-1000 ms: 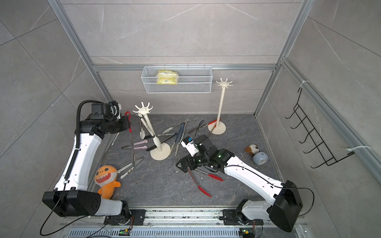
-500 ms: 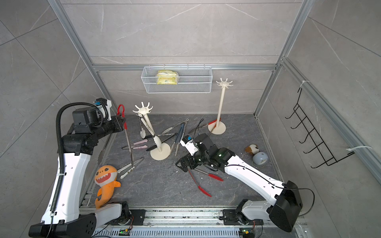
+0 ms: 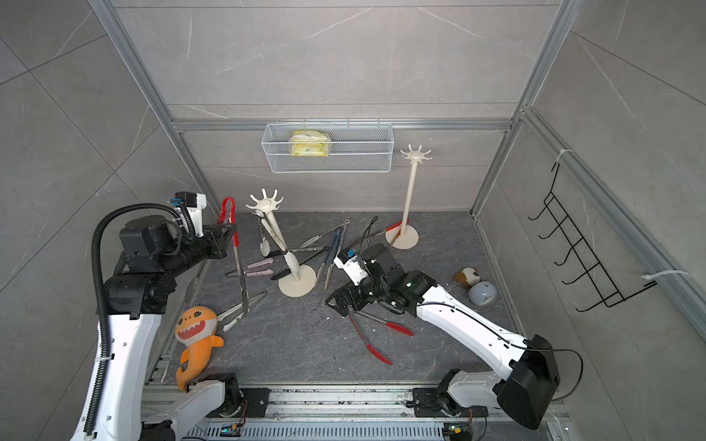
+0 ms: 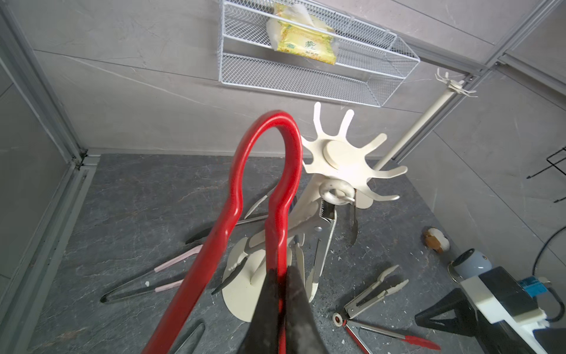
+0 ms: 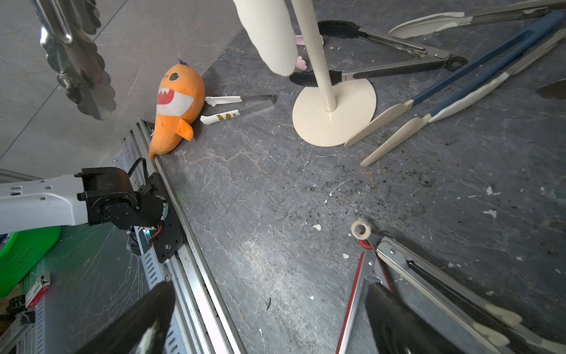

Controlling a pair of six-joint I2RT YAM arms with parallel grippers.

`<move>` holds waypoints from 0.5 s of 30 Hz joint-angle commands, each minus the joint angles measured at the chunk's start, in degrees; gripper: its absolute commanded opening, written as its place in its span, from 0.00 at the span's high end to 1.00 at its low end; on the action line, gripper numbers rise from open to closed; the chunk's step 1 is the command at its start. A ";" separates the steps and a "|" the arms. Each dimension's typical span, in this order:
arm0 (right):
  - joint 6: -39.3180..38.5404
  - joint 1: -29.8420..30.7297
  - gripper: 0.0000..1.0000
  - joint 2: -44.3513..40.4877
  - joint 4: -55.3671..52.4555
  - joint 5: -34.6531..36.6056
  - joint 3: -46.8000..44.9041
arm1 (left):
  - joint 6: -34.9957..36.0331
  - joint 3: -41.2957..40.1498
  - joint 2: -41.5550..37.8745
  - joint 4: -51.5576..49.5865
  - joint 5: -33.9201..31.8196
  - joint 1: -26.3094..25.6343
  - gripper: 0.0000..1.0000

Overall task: Hang food tongs on kitchen utensil racks
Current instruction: Hang the food tongs on the rack.

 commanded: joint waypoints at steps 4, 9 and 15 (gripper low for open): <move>-1.91 -0.46 0.01 0.70 -1.92 -1.10 2.29 | 1.05 -0.47 -2.06 5.85 6.70 -0.28 1.00; -2.26 -0.60 0.01 0.61 -2.40 -1.16 2.38 | 0.48 0.41 -0.52 5.37 8.79 -0.19 1.00; -2.53 -0.58 0.01 0.34 -2.82 -1.18 2.33 | 0.58 1.56 1.38 4.45 9.57 -0.10 1.00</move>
